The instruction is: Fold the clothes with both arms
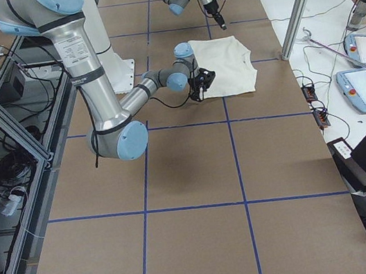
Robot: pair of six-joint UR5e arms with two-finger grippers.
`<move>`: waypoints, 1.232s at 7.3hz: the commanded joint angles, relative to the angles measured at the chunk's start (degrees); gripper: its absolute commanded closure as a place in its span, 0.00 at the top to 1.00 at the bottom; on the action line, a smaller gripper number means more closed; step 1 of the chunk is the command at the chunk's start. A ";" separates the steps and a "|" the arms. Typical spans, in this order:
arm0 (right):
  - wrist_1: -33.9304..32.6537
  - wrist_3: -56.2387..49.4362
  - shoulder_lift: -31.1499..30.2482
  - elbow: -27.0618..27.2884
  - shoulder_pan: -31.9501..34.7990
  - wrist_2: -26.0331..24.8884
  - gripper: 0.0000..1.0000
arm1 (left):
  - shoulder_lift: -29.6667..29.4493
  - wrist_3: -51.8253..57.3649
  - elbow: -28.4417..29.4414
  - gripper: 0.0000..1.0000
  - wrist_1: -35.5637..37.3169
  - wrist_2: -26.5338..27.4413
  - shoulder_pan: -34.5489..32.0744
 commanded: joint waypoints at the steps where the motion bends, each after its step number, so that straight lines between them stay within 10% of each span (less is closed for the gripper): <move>1: 0.08 0.07 -0.86 0.52 -0.30 0.24 0.01 | 0.01 -0.02 0.00 0.53 0.08 0.00 0.00; 5: 0.08 -0.02 -3.75 4.53 -0.21 1.38 0.00 | 0.01 -0.19 0.35 0.53 0.09 0.00 0.00; 9: -0.01 0.07 -28.59 35.62 -5.64 21.77 0.00 | -0.34 -0.28 0.00 0.53 -0.18 -0.52 0.09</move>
